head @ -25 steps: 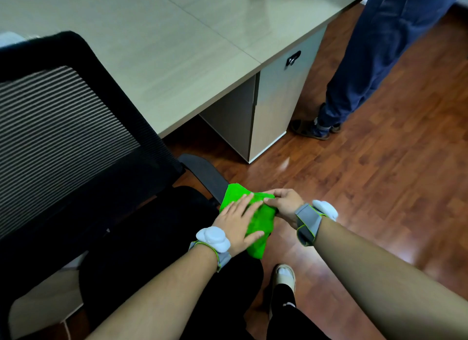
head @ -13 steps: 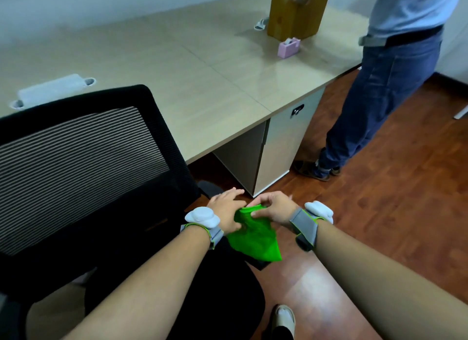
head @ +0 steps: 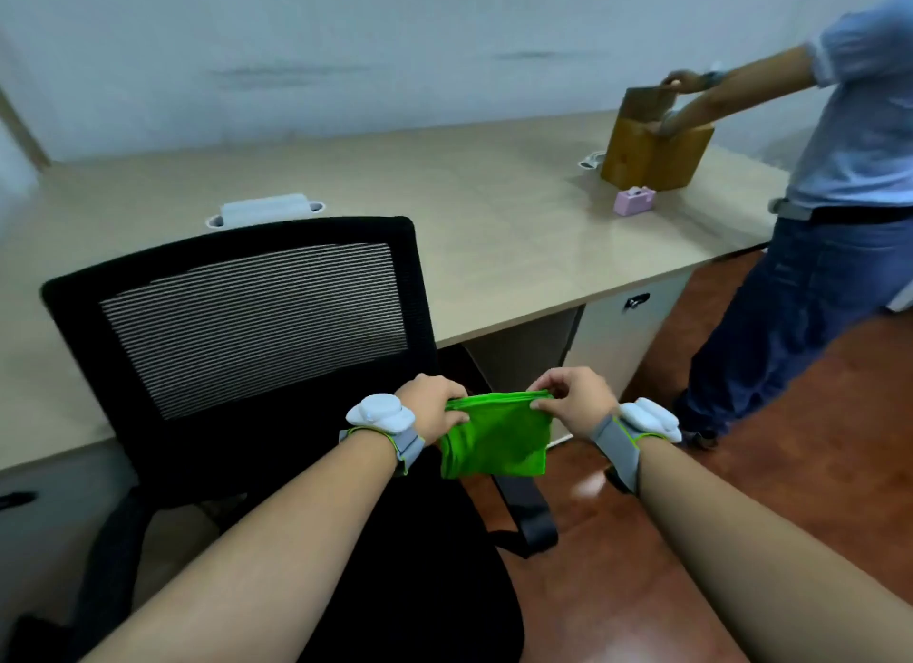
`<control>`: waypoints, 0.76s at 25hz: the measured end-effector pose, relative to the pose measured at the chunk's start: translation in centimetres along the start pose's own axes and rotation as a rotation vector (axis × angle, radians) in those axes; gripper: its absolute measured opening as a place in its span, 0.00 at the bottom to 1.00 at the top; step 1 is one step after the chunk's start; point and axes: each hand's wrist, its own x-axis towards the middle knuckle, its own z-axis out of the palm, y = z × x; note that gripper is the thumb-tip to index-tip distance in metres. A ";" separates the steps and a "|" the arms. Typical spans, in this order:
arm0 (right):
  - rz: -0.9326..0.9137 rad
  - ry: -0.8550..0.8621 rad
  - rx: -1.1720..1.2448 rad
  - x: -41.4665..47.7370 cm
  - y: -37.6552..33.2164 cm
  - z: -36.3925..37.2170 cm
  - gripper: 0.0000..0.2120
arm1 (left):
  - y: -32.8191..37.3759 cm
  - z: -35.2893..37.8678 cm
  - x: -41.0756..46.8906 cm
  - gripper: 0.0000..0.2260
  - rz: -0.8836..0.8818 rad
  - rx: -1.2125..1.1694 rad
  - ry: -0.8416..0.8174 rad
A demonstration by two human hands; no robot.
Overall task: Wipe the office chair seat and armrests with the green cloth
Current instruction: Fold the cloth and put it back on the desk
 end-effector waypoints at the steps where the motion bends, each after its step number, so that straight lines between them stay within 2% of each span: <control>1: -0.031 0.009 -0.012 -0.3 -0.5 -0.5 0.05 | 0.3 -0.7 -1.0 0.10 -0.033 -0.004 0.019; 5: -0.125 0.003 -0.001 -2.1 -2.3 -2.4 0.05 | 2.0 -3.1 -5.3 0.10 -0.145 -0.011 0.141; 9: -0.116 -0.105 0.347 -3.7 -5.4 -2.7 0.10 | 2.9 -5.7 -8.7 0.09 -0.215 -0.050 0.239; 12: -0.125 -0.195 0.499 -4.5 -8.7 -2.7 0.12 | 2.7 -7.9 -11.5 0.08 -0.269 -0.081 0.308; 16: -0.211 -0.262 0.463 -5.2 -12.6 -1.5 0.13 | 0.9 -10.2 -15.1 0.04 -0.353 -0.193 0.409; 19: -0.287 -0.277 0.405 -5.0 -15.3 -0.4 0.12 | -1.0 -11.6 -16.8 0.02 -0.361 -0.178 0.455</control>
